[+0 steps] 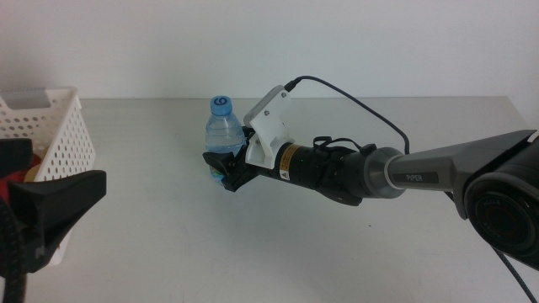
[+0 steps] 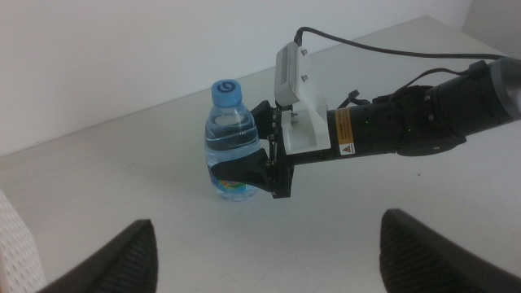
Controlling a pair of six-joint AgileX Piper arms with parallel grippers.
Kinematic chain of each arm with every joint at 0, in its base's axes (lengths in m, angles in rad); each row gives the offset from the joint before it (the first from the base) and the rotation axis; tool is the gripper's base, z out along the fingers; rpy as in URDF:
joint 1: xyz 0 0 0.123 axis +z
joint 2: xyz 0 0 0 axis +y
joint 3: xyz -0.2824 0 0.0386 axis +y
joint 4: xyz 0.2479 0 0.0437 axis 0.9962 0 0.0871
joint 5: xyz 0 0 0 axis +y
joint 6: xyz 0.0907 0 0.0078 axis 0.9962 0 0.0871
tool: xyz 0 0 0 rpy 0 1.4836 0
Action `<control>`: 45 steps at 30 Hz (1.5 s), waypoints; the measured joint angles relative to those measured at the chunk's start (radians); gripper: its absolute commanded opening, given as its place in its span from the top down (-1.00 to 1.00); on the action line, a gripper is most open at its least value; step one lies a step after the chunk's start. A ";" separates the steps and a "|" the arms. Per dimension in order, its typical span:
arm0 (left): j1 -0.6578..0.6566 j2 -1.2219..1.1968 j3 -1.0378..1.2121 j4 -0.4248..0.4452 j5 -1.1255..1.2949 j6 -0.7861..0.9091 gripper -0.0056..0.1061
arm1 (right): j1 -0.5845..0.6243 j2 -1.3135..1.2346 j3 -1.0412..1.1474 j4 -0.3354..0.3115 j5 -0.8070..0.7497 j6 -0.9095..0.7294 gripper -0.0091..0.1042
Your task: Use arms to grab the bottles and put them into the dustbin to the left of the table.
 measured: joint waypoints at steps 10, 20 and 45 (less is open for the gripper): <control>0.000 0.000 0.000 0.000 0.000 0.000 -0.78 | 0.003 -0.007 -0.006 -0.056 0.038 0.087 -0.45; 0.000 0.000 0.000 0.000 0.000 0.000 -0.78 | -0.009 -0.168 0.031 -0.452 0.136 0.480 -0.41; 0.000 0.000 0.000 0.000 0.000 0.000 -0.78 | -0.349 -0.993 0.520 -0.861 0.022 1.117 -0.27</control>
